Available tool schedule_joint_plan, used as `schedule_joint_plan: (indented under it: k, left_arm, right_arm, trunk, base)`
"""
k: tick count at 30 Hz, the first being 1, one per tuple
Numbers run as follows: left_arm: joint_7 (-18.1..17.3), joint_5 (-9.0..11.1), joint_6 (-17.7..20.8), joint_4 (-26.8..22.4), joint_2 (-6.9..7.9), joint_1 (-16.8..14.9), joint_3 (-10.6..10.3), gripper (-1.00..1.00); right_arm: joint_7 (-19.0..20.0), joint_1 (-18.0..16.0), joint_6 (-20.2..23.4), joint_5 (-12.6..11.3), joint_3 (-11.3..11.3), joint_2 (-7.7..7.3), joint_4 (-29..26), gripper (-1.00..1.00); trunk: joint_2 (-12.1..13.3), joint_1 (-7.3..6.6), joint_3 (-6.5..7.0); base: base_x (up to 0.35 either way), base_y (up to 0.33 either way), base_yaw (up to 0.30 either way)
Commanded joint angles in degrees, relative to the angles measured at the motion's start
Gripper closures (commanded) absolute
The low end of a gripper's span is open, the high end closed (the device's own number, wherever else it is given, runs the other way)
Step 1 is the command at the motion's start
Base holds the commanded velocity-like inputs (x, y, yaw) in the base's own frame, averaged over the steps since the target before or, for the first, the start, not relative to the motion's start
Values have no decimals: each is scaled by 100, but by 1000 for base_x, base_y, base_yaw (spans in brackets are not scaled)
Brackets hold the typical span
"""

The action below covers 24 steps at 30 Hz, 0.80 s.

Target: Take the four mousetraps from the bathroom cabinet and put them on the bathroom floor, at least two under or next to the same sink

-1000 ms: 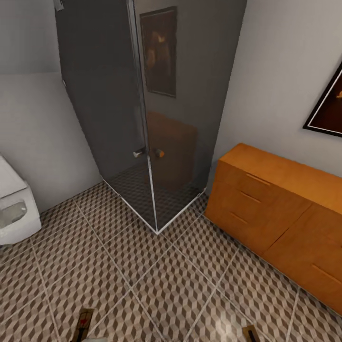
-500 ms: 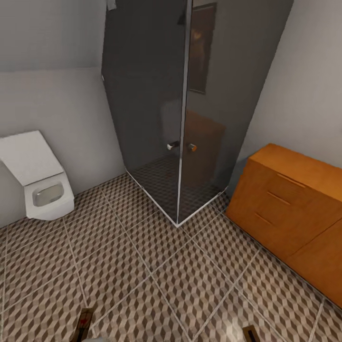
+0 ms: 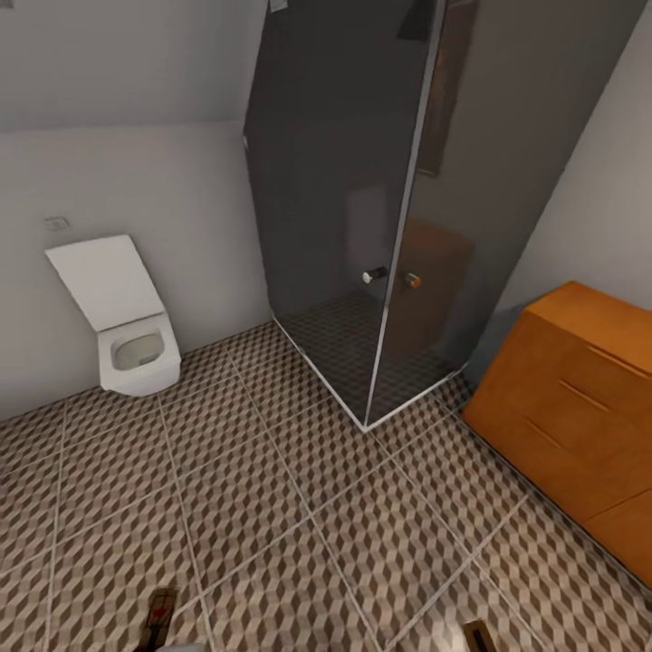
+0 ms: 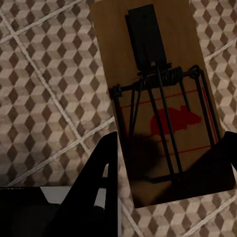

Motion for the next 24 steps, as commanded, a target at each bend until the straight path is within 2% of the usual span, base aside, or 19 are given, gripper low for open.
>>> schedule_joint_plan:
  k: [1, 6, 18, 24]
  left_arm:
    - [50, -7, -10, 22, -7, -8, -45, 100]
    - [50, -7, -15, 22, -11, -8, -47, 100]
    - [50, -7, -16, 22, -7, -8, -46, 100]
    - [50, -7, -8, 22, -7, -8, -44, 100]
  right_arm:
    - [-18, -3, -21, -55, 48, -8, -2, 100]
    - [-20, -3, -21, -53, 48, -8, -2, 100]
    - [-18, -3, -21, -53, 48, -8, -2, 100]
    - [-21, -3, -21, -53, 48, -8, -2, 100]
  trunk:
    - [-11, 3, -15]
    - [-11, 3, -35]
    - [-11, 3, -38]
    - [-11, 3, -38]
  base:
    - [0, 39, 241]
    - [0, 15, 176]
    - [0, 1, 13]
    - [0, 0, 148]
